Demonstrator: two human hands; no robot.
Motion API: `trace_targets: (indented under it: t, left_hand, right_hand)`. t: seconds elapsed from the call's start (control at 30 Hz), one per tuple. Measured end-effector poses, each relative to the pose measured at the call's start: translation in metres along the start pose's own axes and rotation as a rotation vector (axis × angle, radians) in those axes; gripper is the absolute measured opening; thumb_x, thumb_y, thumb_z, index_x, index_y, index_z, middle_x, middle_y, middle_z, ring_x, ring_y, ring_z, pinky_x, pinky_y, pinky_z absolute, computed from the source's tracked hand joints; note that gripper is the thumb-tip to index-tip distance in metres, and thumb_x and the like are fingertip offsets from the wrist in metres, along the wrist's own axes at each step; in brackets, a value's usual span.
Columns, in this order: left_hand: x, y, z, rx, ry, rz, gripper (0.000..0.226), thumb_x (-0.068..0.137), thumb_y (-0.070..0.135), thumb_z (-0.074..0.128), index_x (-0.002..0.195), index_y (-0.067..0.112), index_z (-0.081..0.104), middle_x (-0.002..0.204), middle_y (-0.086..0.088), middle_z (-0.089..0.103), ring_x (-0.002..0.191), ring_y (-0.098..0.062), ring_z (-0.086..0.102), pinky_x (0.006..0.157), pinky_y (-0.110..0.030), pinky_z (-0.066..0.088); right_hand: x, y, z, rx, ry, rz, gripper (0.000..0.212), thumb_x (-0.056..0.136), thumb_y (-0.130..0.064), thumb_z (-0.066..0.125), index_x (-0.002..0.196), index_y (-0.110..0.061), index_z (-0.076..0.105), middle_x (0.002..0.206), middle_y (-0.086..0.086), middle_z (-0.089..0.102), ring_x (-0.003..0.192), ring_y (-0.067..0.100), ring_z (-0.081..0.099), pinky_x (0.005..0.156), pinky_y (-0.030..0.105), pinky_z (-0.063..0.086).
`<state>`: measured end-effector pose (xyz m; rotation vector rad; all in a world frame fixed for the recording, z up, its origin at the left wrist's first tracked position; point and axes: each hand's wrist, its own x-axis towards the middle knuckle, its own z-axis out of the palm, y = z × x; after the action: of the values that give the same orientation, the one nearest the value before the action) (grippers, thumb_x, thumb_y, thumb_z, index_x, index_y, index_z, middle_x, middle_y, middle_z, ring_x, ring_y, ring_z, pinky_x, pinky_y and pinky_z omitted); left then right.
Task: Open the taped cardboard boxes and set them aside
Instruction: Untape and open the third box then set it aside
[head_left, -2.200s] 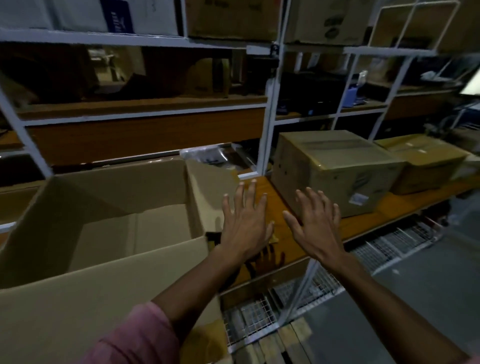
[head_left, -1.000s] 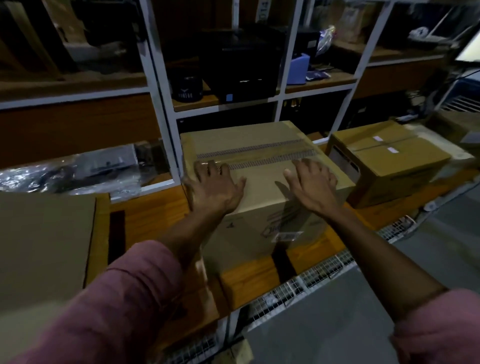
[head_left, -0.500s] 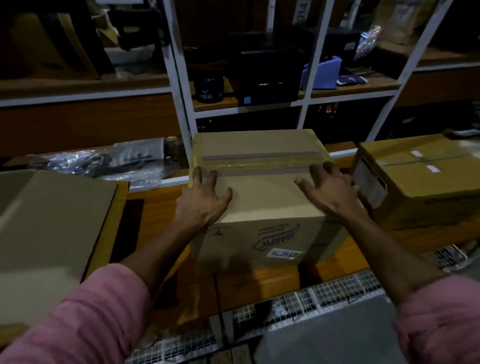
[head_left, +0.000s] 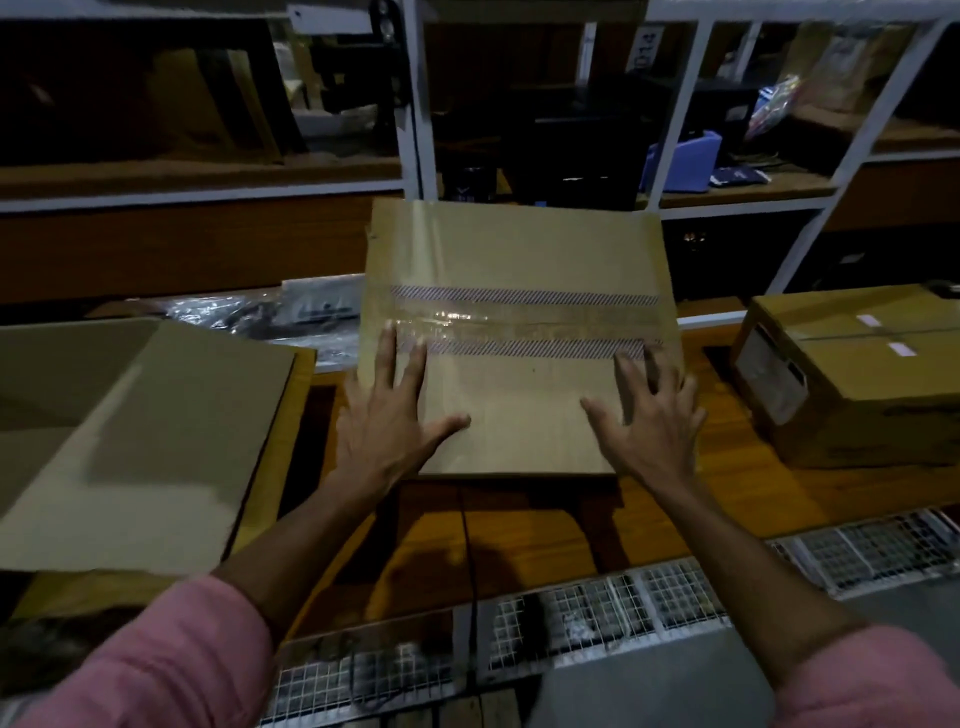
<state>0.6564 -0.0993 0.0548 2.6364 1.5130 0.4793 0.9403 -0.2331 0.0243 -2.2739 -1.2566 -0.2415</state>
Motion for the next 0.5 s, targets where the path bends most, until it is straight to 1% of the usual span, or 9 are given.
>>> trace_targets:
  t: [0.07, 0.13, 0.2, 0.23, 0.3, 0.37, 0.4, 0.47, 0.5]
  left_hand:
    - [-0.024, -0.015, 0.013, 0.035, 0.022, 0.008, 0.118, 0.072, 0.095, 0.039, 0.162, 0.033, -0.007, 0.165, 0.002, -0.034, 0.146, -0.052, 0.006, 0.107, -0.068, 0.039]
    - [-0.045, -0.029, 0.027, 0.061, 0.091, 0.057, 0.121, 0.076, 0.088, 0.05, 0.164, 0.023, -0.003, 0.167, -0.01, -0.027, 0.145, -0.046, 0.0, 0.11, -0.07, 0.03]
    - [-0.065, -0.043, 0.04, 0.081, 0.083, 0.097, 0.125, 0.078, 0.078, 0.065, 0.164, 0.017, -0.002, 0.167, -0.016, -0.024, 0.147, -0.053, -0.002, 0.11, -0.075, 0.029]
    - [-0.074, -0.048, 0.046, 0.094, 0.053, 0.1, 0.126, 0.077, 0.074, 0.069, 0.163, 0.017, -0.004, 0.166, -0.017, -0.025, 0.148, -0.057, -0.006, 0.11, -0.077, 0.027]
    - [-0.09, -0.051, 0.052, 0.101, 0.022, 0.065, 0.126, 0.077, 0.075, 0.068, 0.163, 0.022, -0.008, 0.165, -0.016, -0.028, 0.147, -0.058, -0.018, 0.11, -0.078, 0.023]
    - [-0.09, -0.047, 0.044, 0.106, 0.06, 0.043, 0.124, 0.077, 0.078, 0.064, 0.163, 0.026, -0.009, 0.166, -0.016, -0.026, 0.148, -0.056, -0.019, 0.11, -0.078, 0.021]
    - [-0.085, -0.043, 0.033, 0.11, 0.092, 0.038, 0.122, 0.078, 0.079, 0.061, 0.163, 0.025, -0.008, 0.166, -0.017, -0.024, 0.149, -0.055, -0.016, 0.111, -0.078, 0.02]
    - [-0.069, -0.035, 0.007, 0.072, 0.18, 0.008, 0.118, 0.08, 0.083, 0.051, 0.163, 0.025, -0.008, 0.167, -0.018, -0.021, 0.151, -0.053, -0.009, 0.113, -0.076, 0.018]
    - [-0.061, -0.033, -0.003, 0.058, 0.222, -0.001, 0.114, 0.081, 0.085, 0.046, 0.163, 0.026, -0.006, 0.168, -0.016, -0.02, 0.152, -0.052, -0.009, 0.114, -0.076, 0.015]
  right_hand:
    - [-0.018, -0.007, 0.011, -0.057, -0.016, -0.04, 0.078, 0.082, -0.077, 0.044, 0.149, -0.038, 0.035, 0.167, 0.001, 0.01, 0.143, 0.051, 0.018, 0.106, 0.068, 0.03]
    - [-0.035, -0.009, 0.021, -0.058, -0.054, -0.043, 0.082, 0.085, -0.077, 0.043, 0.155, -0.037, 0.026, 0.168, 0.002, 0.001, 0.146, 0.054, 0.009, 0.108, 0.072, 0.025]
    - [-0.056, -0.009, 0.031, -0.041, -0.108, -0.04, 0.09, 0.085, -0.079, 0.044, 0.159, -0.037, 0.015, 0.168, 0.004, -0.006, 0.146, 0.058, 0.002, 0.109, 0.077, 0.021]
    - [-0.067, -0.009, 0.036, -0.037, -0.138, -0.048, 0.094, 0.084, -0.08, 0.046, 0.16, -0.037, 0.011, 0.168, 0.006, -0.008, 0.146, 0.059, 0.001, 0.108, 0.079, 0.021]
    - [-0.088, -0.012, 0.043, -0.046, -0.168, -0.086, 0.1, 0.08, -0.078, 0.051, 0.161, -0.036, 0.01, 0.167, 0.01, -0.007, 0.148, 0.057, 0.0, 0.105, 0.081, 0.022]
    - [-0.093, -0.025, 0.038, -0.047, -0.127, -0.128, 0.099, 0.08, -0.076, 0.056, 0.16, -0.035, 0.015, 0.166, 0.014, 0.0, 0.151, 0.051, 0.001, 0.106, 0.079, 0.023]
    - [-0.088, -0.033, 0.031, -0.057, -0.084, -0.132, 0.097, 0.082, -0.078, 0.054, 0.16, -0.034, 0.016, 0.164, 0.017, 0.005, 0.15, 0.05, 0.007, 0.108, 0.076, 0.024]
    - [-0.075, -0.051, 0.012, -0.068, 0.05, -0.136, 0.092, 0.085, -0.079, 0.046, 0.159, -0.031, 0.02, 0.16, 0.02, 0.015, 0.146, 0.047, 0.021, 0.111, 0.068, 0.025]
    - [-0.069, -0.059, 0.003, -0.063, 0.118, -0.15, 0.089, 0.086, -0.077, 0.046, 0.158, -0.031, 0.023, 0.159, 0.018, 0.019, 0.146, 0.045, 0.022, 0.111, 0.067, 0.025]
